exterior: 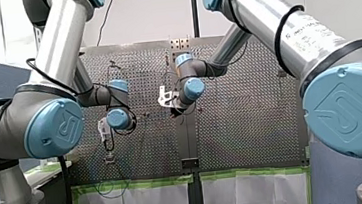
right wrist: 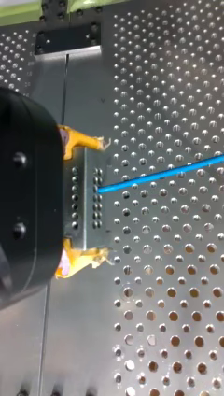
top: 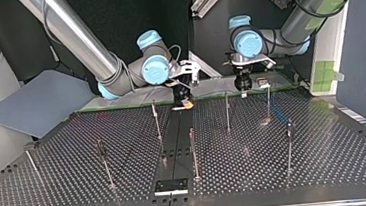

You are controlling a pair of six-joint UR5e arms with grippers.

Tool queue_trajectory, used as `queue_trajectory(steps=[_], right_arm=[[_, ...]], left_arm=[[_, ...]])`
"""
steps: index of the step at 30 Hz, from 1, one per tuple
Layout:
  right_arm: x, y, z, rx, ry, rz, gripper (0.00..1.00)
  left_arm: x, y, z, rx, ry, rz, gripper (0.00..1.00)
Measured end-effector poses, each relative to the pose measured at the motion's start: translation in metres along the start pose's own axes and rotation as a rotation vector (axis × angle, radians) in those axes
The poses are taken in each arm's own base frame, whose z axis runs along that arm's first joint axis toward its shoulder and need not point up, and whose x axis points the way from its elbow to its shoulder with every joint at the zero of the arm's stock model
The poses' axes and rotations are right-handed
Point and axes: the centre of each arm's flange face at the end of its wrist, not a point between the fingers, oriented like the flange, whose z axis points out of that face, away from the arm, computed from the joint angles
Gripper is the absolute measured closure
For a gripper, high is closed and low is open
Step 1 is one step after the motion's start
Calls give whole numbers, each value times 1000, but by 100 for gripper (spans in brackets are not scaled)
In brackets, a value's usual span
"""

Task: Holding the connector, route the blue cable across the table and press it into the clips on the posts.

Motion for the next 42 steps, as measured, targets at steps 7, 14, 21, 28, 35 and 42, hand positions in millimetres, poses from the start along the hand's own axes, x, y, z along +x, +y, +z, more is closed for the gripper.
queue_trajectory(steps=[7,14,21,28,35,42], right_arm=[[3,-2,0,9,4,-5,100],[4,-11,0,22,5,-14,100],[7,-12,0,24,9,-16,100],[13,-5,2,13,14,-13,100],[15,1,3,-3,16,-9,100],[18,11,4,-22,18,-5,100]], left_arm=[[-5,-3,6,1,-10,-3,92],[-5,-1,-2,-26,31,24,90],[-15,-3,-9,-38,30,23,87],[-22,-4,-1,-16,-23,-12,87],[-30,-7,8,17,-76,-28,87],[-22,-9,27,39,-55,-24,87]])
